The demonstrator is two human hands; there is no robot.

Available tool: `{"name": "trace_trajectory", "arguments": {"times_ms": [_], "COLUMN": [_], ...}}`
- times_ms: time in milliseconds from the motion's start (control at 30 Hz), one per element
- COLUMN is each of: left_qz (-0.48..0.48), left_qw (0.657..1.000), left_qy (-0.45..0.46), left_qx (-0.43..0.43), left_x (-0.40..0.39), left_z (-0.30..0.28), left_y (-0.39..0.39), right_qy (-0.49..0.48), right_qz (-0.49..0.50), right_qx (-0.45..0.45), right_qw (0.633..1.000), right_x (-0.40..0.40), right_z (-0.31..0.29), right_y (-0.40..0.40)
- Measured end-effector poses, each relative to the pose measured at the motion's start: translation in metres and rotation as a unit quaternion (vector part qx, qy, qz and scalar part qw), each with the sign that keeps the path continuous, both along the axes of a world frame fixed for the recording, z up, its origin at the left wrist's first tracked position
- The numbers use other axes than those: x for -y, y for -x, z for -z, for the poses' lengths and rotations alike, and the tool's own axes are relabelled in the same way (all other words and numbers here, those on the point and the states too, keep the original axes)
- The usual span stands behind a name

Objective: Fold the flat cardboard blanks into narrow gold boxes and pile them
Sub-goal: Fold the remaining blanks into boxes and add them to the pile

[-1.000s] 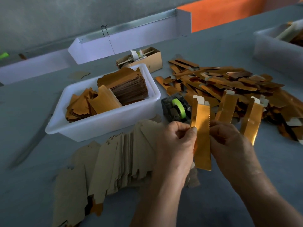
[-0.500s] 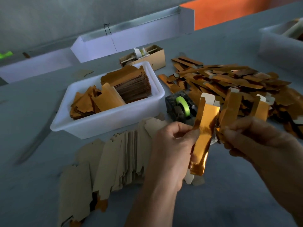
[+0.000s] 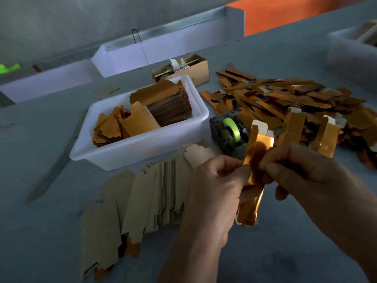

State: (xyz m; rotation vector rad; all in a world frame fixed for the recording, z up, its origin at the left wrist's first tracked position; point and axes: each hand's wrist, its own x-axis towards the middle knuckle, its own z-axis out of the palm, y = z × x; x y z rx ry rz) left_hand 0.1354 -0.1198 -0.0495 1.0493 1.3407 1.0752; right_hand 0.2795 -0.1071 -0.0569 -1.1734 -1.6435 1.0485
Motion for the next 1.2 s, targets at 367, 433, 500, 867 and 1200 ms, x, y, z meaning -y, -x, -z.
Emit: {"name": "trace_trajectory", "arguments": {"times_ms": [367, 433, 500, 867, 1200], "left_qz": [-0.009, -0.01, -0.005, 0.013, 0.047], "left_qw": [1.0, 1.0, 1.0, 0.999, 0.997], "left_qy": [-0.018, -0.016, -0.01, -0.01, 0.021], "left_qx": [-0.007, 0.005, 0.024, 0.047, 0.055], "left_x": [0.002, 0.003, 0.004, 0.007, 0.008], "left_z": [0.001, 0.0, -0.001, -0.002, -0.003], "left_y": [0.0, 0.0, 0.0, 0.001, 0.007], "right_qy": [0.0, -0.004, -0.005, 0.013, 0.014], "right_qz": [-0.028, -0.028, -0.024, 0.029, 0.063], "right_qx": [-0.085, -0.084, -0.074, -0.02, 0.023], "right_qw": [0.996, 0.996, 0.997, 0.999, 0.998], "right_x": [0.003, 0.003, 0.004, 0.001, 0.006], "right_z": [0.001, 0.001, 0.002, 0.001, -0.004], "right_y": [0.001, 0.002, 0.003, 0.005, 0.008]}}
